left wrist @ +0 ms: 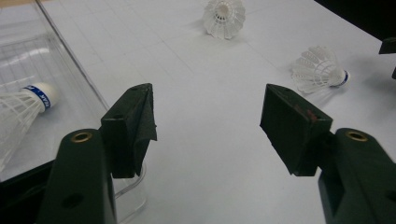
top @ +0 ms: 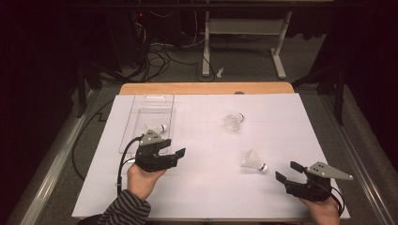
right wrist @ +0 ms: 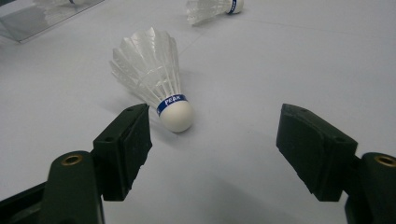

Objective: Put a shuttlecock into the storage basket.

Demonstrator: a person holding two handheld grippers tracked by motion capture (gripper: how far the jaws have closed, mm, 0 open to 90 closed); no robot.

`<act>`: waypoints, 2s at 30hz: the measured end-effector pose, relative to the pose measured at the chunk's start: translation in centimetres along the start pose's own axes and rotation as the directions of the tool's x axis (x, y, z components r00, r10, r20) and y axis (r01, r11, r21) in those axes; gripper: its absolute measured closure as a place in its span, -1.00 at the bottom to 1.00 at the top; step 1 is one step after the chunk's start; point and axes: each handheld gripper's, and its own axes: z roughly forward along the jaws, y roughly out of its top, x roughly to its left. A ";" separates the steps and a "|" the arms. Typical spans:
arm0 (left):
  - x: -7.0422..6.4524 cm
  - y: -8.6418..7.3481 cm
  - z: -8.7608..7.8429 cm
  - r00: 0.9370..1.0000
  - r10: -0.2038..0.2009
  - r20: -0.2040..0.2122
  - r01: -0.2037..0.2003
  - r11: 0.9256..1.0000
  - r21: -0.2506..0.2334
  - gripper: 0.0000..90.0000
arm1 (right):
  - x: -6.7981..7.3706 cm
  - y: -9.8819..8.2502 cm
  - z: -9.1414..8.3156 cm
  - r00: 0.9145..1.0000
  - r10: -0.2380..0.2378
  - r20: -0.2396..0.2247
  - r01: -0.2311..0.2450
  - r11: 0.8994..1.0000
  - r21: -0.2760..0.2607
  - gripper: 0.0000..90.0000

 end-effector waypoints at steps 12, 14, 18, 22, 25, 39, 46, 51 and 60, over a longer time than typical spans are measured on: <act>-0.6 1.4 1.2 1.000 0.014 0.019 -0.014 1.000 0.008 -0.19 | 0.0 0.0 0.0 1.000 -0.001 0.000 0.001 1.000 -0.004 -0.41; -0.6 1.6 1.5 1.000 0.012 0.017 -0.012 1.000 0.010 -0.18 | 0.0 0.0 0.0 1.000 -0.001 0.000 0.001 1.000 -0.003 -0.41; -0.7 2.0 2.1 1.000 0.008 0.029 -0.009 1.000 0.025 -0.17 | 0.0 0.0 0.0 1.000 -0.002 -0.001 0.002 1.000 -0.004 -0.41; -0.8 2.6 2.6 0.999 0.005 0.037 -0.007 0.999 0.034 -0.17 | 0.0 0.0 0.0 1.000 -0.002 -0.001 0.002 1.000 -0.004 -0.41; -0.9 2.9 3.0 0.999 0.000 0.044 -0.001 0.999 0.042 -0.17 | 0.0 0.0 0.0 1.000 -0.001 -0.001 0.001 1.000 -0.004 -0.41; -1.5 4.9 4.9 0.998 0.001 0.055 -0.008 0.991 0.133 -0.14 | 0.0 0.0 0.0 1.000 -0.002 -0.002 0.002 1.000 -0.004 -0.41; -1.7 5.4 5.5 0.998 0.007 0.055 -0.015 0.988 0.152 -0.12 | 0.0 0.0 0.0 1.000 -0.001 -0.002 0.001 1.000 -0.004 -0.41; -1.6 5.5 5.9 0.998 0.005 0.055 -0.014 0.986 0.169 -0.11 | 0.0 0.0 0.0 1.000 -0.001 -0.002 0.001 1.000 -0.004 -0.41; -1.5 5.8 6.4 0.999 0.004 0.052 -0.013 0.984 0.178 -0.10 | 0.0 0.0 0.0 1.000 -0.002 -0.002 0.001 1.000 -0.004 -0.41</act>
